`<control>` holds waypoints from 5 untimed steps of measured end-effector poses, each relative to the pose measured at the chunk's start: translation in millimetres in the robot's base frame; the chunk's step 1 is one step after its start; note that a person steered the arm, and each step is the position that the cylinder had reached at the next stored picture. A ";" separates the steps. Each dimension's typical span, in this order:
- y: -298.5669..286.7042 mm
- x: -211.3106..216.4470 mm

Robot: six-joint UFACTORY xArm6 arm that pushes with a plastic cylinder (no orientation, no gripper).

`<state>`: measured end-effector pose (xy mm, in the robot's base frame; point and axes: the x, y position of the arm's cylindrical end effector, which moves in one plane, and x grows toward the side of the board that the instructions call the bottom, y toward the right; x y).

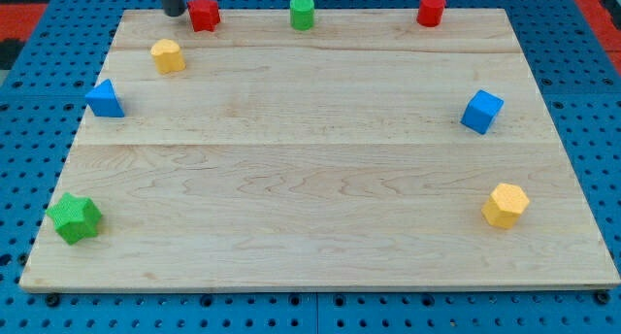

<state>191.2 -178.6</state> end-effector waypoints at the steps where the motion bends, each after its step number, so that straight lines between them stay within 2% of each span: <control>1: 90.0 3.3; 2: 130.4 36.3; 3: 140.4 80.7; 4: 226.1 109.8; 5: 353.1 102.0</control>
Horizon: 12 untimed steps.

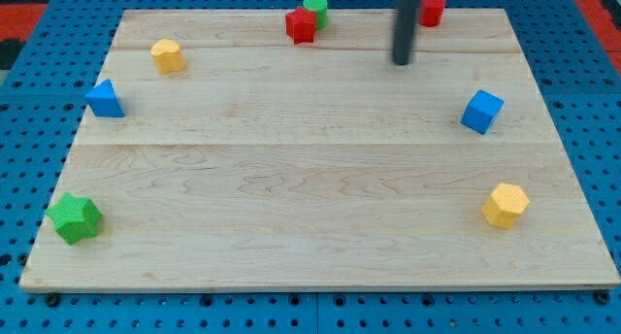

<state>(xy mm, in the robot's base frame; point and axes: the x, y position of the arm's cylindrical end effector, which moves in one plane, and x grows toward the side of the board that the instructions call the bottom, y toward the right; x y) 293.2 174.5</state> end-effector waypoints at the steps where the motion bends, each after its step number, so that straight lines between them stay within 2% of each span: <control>1: 88.4 -24.6; 2: 141.2 -85.4; 3: 146.5 -100.8; 8: 136.0 -102.1; 9: 116.0 -91.2; 11: 71.0 5.8; 12: 2.5 38.7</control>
<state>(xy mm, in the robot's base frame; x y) 331.9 177.1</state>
